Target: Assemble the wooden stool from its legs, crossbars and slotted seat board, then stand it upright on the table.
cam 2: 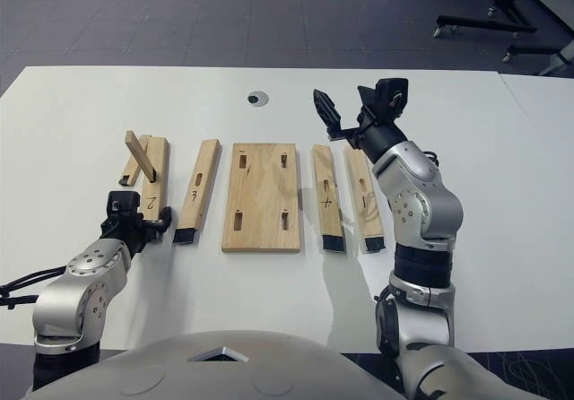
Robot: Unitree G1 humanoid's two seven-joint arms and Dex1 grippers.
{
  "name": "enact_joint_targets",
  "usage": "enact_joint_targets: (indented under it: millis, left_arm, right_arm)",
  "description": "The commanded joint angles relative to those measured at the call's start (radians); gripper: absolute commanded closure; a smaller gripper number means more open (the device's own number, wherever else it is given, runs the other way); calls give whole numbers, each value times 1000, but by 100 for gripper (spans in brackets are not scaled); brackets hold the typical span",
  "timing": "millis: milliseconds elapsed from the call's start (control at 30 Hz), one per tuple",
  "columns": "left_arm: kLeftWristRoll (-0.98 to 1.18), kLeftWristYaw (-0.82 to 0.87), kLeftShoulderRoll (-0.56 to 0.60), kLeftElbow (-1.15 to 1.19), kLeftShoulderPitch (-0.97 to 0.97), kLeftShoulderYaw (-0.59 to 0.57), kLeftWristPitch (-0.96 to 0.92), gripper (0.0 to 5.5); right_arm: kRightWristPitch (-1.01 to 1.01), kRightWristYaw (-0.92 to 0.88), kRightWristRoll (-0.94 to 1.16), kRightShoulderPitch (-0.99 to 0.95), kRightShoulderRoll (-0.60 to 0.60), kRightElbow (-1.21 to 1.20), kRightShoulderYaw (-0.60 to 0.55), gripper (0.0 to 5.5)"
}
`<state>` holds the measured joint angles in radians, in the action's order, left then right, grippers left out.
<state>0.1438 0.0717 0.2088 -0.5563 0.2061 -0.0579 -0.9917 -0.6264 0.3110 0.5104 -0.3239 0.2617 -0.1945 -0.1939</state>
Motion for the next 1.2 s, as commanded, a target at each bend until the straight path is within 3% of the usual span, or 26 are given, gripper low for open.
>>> enact_joint_targets:
  millis: [33,500,767,1000,1200]
  left_arm:
    - [-33,27,-30,54,1,1,-26,151]
    - [-68,16,-63,26,-2,-12,-132,347]
    - [-66,-15,-43,15,-99,-57,-173,347]
    - [27,-141,41,66,-461,-166,-167,347]
    - [332,-365,40,217,-799,-361,-116,347]
  right_arm:
    - [2,8,-3,-36,9,26,8,16]
    - [3,6,-4,-37,6,33,7,16]
    - [5,4,-6,-38,8,36,3,16]
    - [17,18,-10,-80,30,77,-4,16]
    - [-69,97,121,-298,85,235,-88,16]
